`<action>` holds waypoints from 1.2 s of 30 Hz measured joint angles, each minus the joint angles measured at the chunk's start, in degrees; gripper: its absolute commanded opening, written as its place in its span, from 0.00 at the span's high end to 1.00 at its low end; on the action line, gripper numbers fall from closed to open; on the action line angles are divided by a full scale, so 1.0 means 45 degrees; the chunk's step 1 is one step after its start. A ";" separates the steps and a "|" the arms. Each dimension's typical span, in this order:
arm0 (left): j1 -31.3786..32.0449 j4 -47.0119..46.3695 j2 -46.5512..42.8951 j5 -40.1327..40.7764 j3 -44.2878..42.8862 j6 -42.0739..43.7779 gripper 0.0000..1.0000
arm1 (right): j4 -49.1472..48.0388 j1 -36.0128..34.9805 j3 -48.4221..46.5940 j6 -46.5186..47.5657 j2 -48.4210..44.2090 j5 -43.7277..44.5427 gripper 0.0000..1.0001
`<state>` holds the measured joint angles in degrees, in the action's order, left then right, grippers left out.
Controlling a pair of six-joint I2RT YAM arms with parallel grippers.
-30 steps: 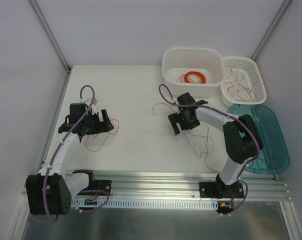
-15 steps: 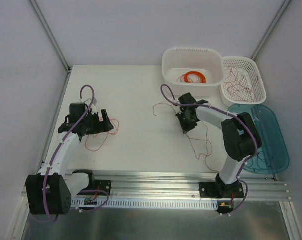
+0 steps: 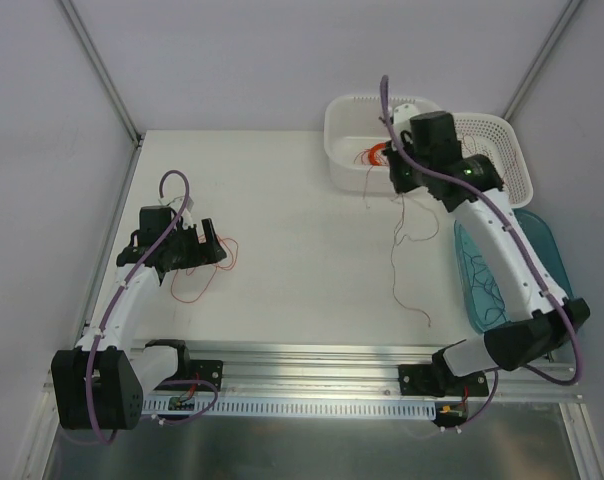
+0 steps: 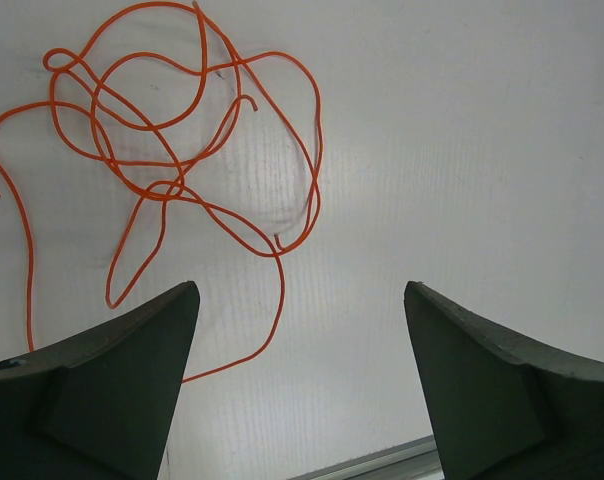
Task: Untangle the cables
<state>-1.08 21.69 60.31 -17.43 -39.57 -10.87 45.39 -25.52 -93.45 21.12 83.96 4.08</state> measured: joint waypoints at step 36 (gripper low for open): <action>0.0000 -0.0005 0.0306 0.0151 0.0233 0.0199 0.14 | -0.6824 0.7645 -0.8480 0.1209 0.3313 0.0408 0.99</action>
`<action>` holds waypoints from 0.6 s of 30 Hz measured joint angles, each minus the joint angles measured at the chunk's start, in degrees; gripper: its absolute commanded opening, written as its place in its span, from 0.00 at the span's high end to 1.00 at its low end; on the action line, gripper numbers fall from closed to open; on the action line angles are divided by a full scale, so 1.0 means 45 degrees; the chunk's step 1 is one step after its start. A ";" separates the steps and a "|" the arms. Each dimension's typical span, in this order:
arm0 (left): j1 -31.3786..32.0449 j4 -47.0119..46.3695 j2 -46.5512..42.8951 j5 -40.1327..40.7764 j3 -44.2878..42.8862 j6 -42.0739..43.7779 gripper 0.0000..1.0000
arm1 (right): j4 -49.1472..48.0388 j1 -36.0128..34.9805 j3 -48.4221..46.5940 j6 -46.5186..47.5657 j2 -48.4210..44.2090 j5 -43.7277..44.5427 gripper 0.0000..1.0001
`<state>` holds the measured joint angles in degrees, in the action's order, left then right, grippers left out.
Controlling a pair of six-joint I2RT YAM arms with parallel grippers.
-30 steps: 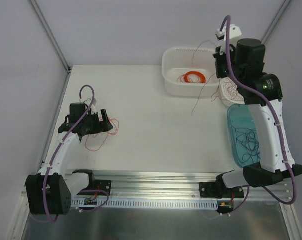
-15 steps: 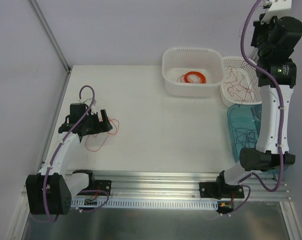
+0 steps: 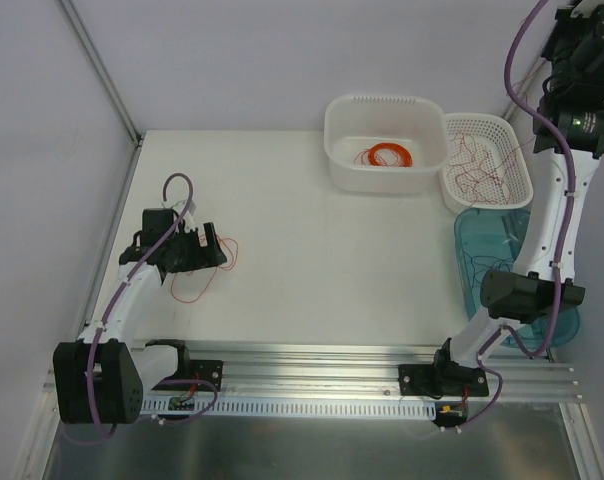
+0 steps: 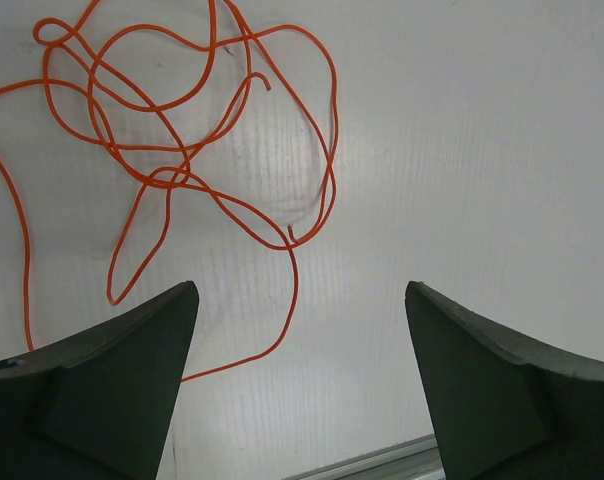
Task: Untangle the cables
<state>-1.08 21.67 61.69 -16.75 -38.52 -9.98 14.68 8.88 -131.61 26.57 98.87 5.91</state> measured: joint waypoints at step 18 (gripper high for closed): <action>0.0000 0.0000 0.0374 -0.0185 0.0034 0.0136 0.14 | -0.3473 0.0816 -0.0092 -0.1064 0.1661 -0.0816 0.99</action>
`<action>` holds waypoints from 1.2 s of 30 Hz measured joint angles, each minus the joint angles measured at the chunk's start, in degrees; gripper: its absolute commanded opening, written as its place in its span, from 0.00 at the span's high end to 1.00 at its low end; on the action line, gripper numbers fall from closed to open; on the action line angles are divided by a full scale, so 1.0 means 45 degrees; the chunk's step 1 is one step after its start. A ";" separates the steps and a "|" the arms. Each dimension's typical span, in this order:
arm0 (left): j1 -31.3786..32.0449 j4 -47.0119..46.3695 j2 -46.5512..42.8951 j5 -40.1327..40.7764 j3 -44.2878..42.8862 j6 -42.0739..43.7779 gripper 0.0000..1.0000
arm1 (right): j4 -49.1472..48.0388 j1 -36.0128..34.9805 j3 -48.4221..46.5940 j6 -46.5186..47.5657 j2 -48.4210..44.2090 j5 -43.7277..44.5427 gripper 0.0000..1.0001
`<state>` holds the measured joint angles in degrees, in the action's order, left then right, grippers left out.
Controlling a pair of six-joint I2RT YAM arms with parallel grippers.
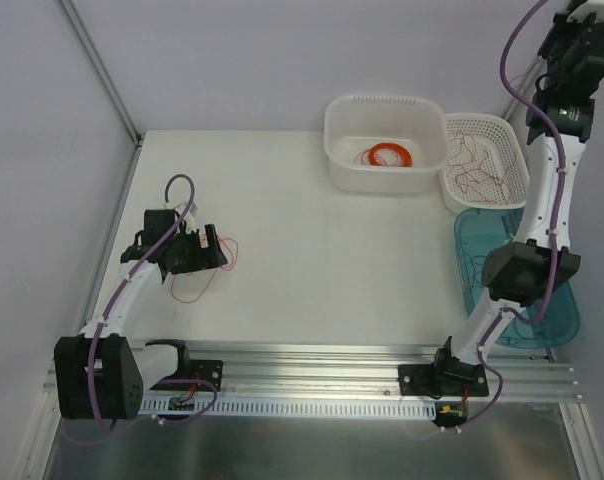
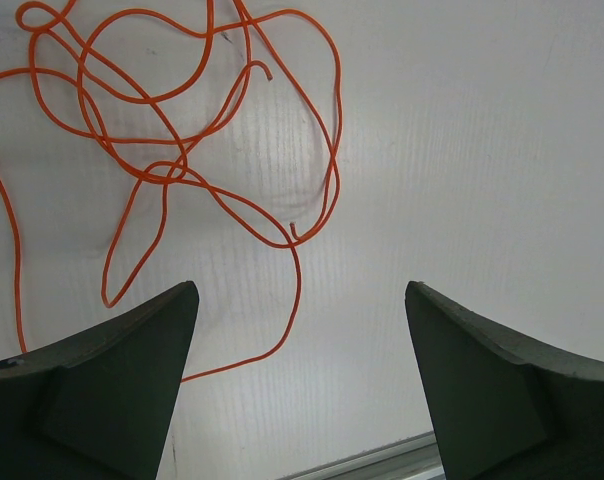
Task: Untangle the cables
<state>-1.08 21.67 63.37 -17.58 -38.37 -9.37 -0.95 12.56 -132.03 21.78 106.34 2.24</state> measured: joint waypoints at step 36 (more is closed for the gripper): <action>0.0092 -0.0015 0.0792 -0.0005 0.0204 -0.0015 0.14 | 0.5066 0.1321 0.4998 -0.5974 0.4741 -0.1059 0.87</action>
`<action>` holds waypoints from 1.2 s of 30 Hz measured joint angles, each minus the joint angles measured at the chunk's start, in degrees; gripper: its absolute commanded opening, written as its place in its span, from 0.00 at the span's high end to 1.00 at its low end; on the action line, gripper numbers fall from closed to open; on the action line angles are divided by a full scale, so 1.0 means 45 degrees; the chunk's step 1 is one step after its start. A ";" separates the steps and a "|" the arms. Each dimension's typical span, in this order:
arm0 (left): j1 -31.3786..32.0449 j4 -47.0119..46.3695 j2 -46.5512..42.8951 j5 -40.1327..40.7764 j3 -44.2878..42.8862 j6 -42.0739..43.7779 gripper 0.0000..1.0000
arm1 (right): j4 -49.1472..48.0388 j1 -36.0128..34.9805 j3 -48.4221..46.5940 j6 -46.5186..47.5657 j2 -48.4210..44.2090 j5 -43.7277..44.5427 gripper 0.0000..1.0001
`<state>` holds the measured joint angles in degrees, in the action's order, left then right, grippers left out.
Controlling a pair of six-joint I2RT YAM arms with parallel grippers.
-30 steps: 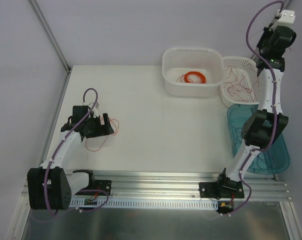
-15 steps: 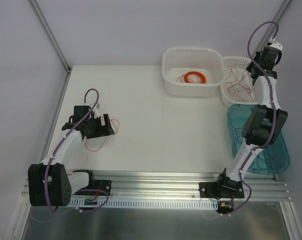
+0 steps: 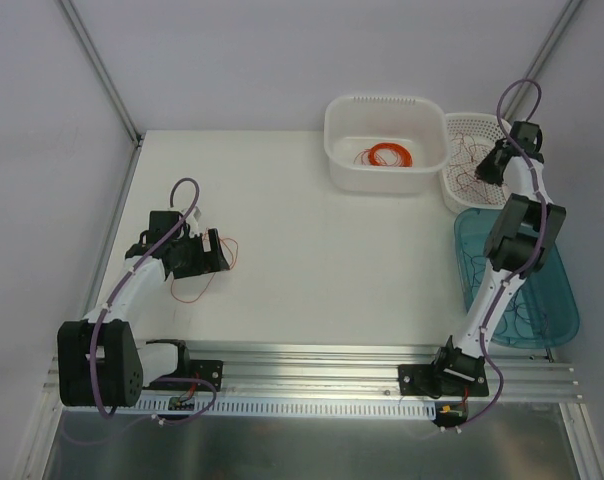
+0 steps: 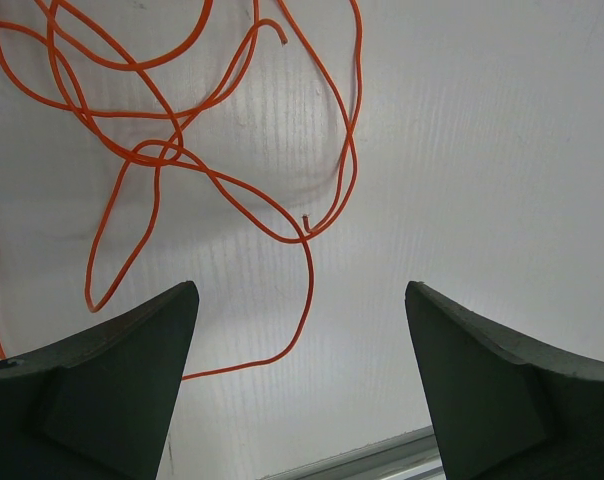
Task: Untangle the cables
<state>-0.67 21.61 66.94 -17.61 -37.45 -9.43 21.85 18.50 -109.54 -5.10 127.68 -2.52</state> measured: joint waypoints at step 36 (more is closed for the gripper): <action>0.0000 -0.0073 0.0049 -0.0316 0.0005 -0.0019 0.15 | 0.2429 -0.3021 -0.0068 0.1564 -0.2380 -0.3691 0.13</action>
<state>-0.67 21.28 67.16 -19.03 -37.43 -9.52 32.77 4.91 -109.84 1.93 116.97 -19.14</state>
